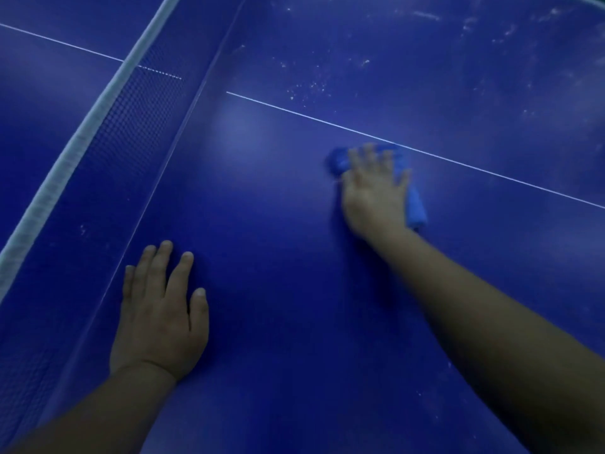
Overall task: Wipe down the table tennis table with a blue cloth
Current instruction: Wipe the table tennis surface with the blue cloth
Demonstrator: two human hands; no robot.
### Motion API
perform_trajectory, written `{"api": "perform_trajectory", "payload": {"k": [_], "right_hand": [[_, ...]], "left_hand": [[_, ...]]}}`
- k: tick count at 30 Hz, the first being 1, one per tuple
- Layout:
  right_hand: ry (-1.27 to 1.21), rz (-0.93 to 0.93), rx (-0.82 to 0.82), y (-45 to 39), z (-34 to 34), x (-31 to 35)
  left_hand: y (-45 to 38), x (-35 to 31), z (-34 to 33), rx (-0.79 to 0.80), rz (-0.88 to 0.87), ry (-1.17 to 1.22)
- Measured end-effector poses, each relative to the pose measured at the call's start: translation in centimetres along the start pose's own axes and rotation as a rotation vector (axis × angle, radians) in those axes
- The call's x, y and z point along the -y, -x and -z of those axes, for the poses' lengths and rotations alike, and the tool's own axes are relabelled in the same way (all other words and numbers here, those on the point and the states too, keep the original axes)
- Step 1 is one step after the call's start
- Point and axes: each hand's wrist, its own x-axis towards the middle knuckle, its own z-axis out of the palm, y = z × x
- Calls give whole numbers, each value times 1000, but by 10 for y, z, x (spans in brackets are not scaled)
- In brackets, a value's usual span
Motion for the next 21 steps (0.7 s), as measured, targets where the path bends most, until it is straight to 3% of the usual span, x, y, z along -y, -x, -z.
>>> {"api": "perform_trajectory", "payload": {"k": [2,3,7,9,11,15,17,19,21], "right_hand": [[39,313,116,17,-5,9],[41,318,129,12,0,-9],[76,-218,19,-28,27,-125],[11,-327,15,-26,34,-138],[48,-99,23,10,27,-119],[134,779,213,146,15,-106],[164,938,278,138,24,-126],[153,696,152,82,29,-137],[92,237,74,19,35,-142]], "left_hand": [[0,1,-1,-1,2,-4],[0,2,-1,0,-1,-5],[1,0,0,-2,0,2],[1,-1,0,-2,-2,2],[1,-1,0,0,-7,-5],[1,-1,1,-4,-1,-6],[1,-1,1,-1,-9,-10],[0,0,1,4,-7,-26],[0,-1,0,11,-9,-38]]}}
